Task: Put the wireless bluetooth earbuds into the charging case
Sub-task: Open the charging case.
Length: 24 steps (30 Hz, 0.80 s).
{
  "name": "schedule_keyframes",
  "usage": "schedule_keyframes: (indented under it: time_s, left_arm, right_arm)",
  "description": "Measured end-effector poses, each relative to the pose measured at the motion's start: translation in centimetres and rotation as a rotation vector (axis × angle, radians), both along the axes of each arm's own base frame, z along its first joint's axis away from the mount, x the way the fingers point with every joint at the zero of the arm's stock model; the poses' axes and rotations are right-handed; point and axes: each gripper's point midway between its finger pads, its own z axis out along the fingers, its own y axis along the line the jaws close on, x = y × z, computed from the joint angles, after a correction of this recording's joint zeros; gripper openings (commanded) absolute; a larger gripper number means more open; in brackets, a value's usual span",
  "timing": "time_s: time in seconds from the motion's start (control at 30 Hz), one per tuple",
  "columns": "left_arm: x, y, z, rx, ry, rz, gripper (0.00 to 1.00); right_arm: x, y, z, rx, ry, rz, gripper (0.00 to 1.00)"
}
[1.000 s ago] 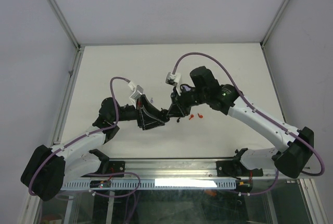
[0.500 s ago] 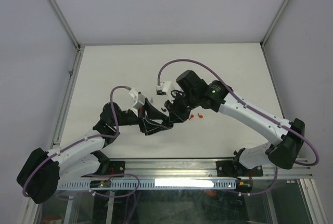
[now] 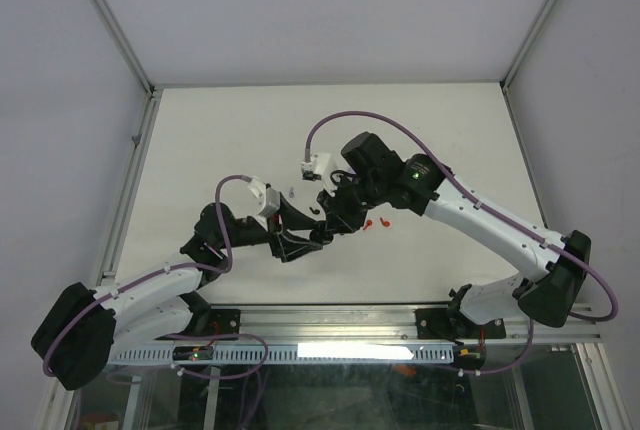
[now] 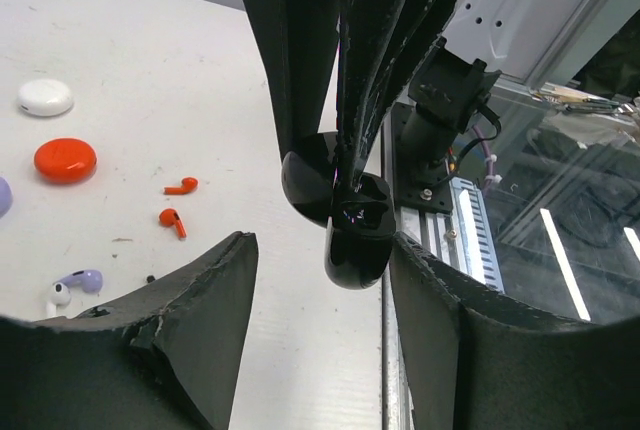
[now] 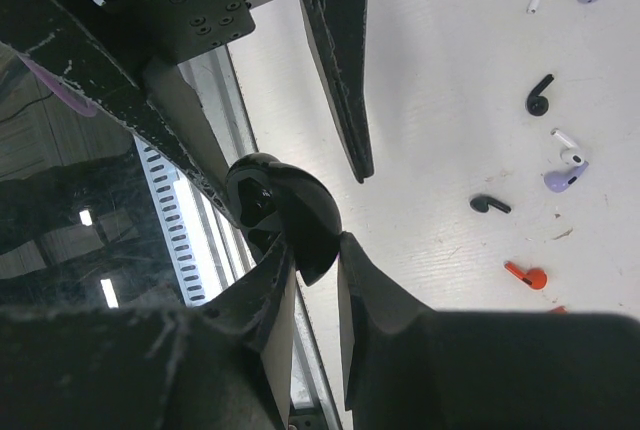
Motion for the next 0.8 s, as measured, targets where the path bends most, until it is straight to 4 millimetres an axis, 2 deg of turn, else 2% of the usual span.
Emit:
schedule_keyframes:
  time_s: [0.13, 0.3, 0.4, 0.67, 0.73, 0.77, 0.8]
  left_arm:
    - [0.01, -0.12, 0.2, -0.014, -0.013, -0.006, 0.46]
    - [-0.41, -0.17, 0.08, -0.018, -0.016, -0.031, 0.29]
    - [-0.5, -0.2, -0.11, -0.016, -0.012, -0.037, 0.25]
    - [-0.47, -0.23, -0.09, -0.017, -0.012, -0.037, 0.01]
    - [-0.45, -0.2, -0.13, -0.018, -0.012, -0.033, 0.03]
    - [-0.44, -0.14, -0.16, -0.019, -0.013, -0.029, 0.14]
    - [-0.46, -0.07, -0.21, -0.02, -0.013, -0.026, 0.2]
  right_arm:
    - [0.01, 0.03, 0.01, 0.001, -0.001, 0.0, 0.0]
    - [0.22, 0.16, -0.1, 0.006, -0.008, -0.003, 0.0]
    - [0.38, 0.16, -0.17, 0.004, -0.014, -0.008, 0.0]
    - [0.51, 0.16, -0.26, 0.0, -0.018, -0.011, 0.04]
    - [0.52, 0.18, -0.25, 0.001, -0.018, -0.011, 0.03]
    - [0.54, 0.22, -0.27, 0.002, -0.019, -0.012, 0.03]
    - [0.56, 0.26, -0.29, 0.004, -0.02, -0.011, 0.03]
